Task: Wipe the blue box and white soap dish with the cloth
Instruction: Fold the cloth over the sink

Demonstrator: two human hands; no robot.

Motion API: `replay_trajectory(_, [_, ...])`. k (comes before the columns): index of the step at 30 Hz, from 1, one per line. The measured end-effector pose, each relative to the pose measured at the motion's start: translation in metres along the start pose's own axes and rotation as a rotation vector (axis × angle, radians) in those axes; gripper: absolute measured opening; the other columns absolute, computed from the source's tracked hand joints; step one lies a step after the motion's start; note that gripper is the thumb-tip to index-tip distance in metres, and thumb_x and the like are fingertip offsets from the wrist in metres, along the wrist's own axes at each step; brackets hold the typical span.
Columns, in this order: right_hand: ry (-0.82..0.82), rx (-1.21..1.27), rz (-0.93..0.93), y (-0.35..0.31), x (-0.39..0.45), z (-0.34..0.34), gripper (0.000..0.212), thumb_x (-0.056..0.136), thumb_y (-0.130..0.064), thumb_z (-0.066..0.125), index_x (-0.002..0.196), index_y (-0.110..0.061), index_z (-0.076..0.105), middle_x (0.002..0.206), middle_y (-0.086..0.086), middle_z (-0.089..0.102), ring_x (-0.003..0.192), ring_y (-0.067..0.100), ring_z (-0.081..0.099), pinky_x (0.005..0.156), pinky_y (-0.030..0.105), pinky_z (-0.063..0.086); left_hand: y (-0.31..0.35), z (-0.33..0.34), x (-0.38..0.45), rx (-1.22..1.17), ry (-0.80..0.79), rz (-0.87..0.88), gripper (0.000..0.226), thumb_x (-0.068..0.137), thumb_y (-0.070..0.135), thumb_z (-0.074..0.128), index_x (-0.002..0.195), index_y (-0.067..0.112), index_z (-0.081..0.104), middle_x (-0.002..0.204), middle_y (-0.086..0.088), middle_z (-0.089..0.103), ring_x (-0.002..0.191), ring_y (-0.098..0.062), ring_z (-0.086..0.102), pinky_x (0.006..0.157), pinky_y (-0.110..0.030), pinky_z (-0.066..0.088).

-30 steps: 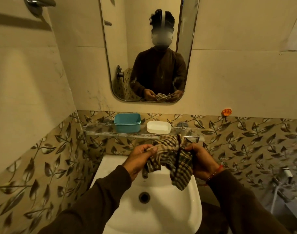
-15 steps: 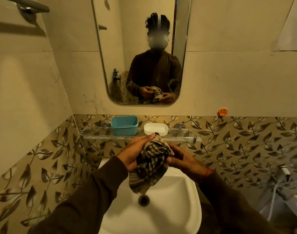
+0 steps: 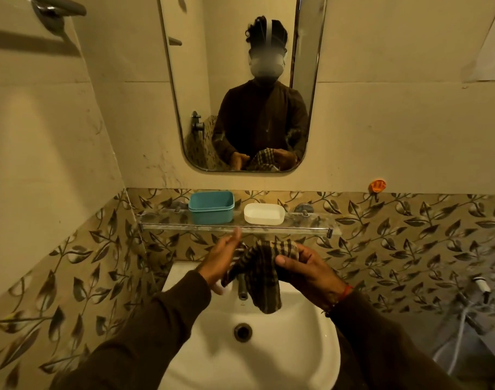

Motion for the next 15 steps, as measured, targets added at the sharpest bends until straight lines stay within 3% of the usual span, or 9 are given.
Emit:
replay_trajectory(3, [0.022,0.039,-0.011,-0.007,0.005,0.007,0.045,0.086,-0.008,0.059,0.124,0.013,0.048,0.114,0.03,0.053,0.104,0.042,0.05,0.092,0.061,0.037,0.015,-0.005,-0.005,0.334,0.163,0.236,0.101,0.075,0.091,0.012,0.15,0.03,0.038,0.158,-0.011,0.037,0.142,-0.031,0.039,0.116,-0.055,0.033])
replay_trajectory(6, [0.043,0.051,-0.003,-0.011,0.009,0.013,0.038,0.086,-0.015,0.062,0.118,0.006,0.056,0.103,0.026,0.054,0.094,0.039,0.049,0.079,0.051,0.04,0.012,-0.008,-0.009,0.139,0.194,0.363,0.116,0.064,0.101,0.011,0.151,0.03,0.04,0.159,-0.002,0.039,0.145,-0.021,0.037,0.122,-0.049,0.027])
replay_trajectory(8, [0.011,0.075,0.003,-0.013,0.011,0.018,0.037,0.088,-0.019,0.063,0.117,0.002,0.058,0.102,0.024,0.057,0.091,0.037,0.053,0.075,0.047,0.045,0.007,0.004,-0.016,-0.157,0.044,0.42,0.102,0.057,0.104,0.03,0.137,0.045,0.051,0.146,0.018,0.05,0.138,-0.006,0.043,0.118,-0.035,0.031])
replay_trajectory(9, [-0.003,0.116,0.019,-0.012,0.013,0.02,0.042,0.088,-0.02,0.063,0.122,0.003,0.056,0.11,0.025,0.059,0.099,0.038,0.056,0.084,0.049,0.047,0.002,0.012,-0.019,-0.313,-0.045,0.401,0.096,0.053,0.103,0.041,0.13,0.046,0.055,0.139,0.023,0.055,0.133,-0.001,0.046,0.113,-0.027,0.034])
replay_trajectory(11, [-0.017,0.196,0.049,-0.01,0.016,0.022,0.05,0.089,-0.021,0.064,0.131,0.003,0.052,0.126,0.025,0.057,0.117,0.037,0.054,0.104,0.056,0.038,-0.011,0.02,-0.017,-0.528,-0.129,0.353,0.102,0.046,0.095,0.062,0.128,0.035,0.056,0.134,0.014,0.061,0.128,-0.006,0.053,0.106,-0.024,0.041])
replay_trajectory(12, [-0.023,0.229,0.053,-0.012,0.018,0.023,0.05,0.089,-0.021,0.064,0.131,0.002,0.052,0.129,0.024,0.057,0.119,0.036,0.053,0.107,0.056,0.036,-0.016,0.024,-0.016,-0.586,-0.155,0.331,0.105,0.045,0.089,0.071,0.129,0.029,0.055,0.132,0.007,0.064,0.126,-0.012,0.057,0.103,-0.027,0.047])
replay_trajectory(15, [-0.037,0.294,0.047,-0.021,0.025,0.029,0.038,0.086,-0.02,0.066,0.121,-0.005,0.062,0.12,0.017,0.065,0.113,0.029,0.062,0.097,0.047,0.05,-0.031,0.04,-0.013,-0.571,-0.183,0.24,0.084,0.064,0.062,0.082,0.129,0.016,0.056,0.116,-0.001,0.074,0.107,-0.017,0.069,0.086,-0.031,0.057])
Point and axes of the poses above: each hand's wrist, its own x-axis towards the middle knuckle, its own z-axis out of the palm, y = z × x, the point moved 10 cm from there along x, towards the middle knuckle
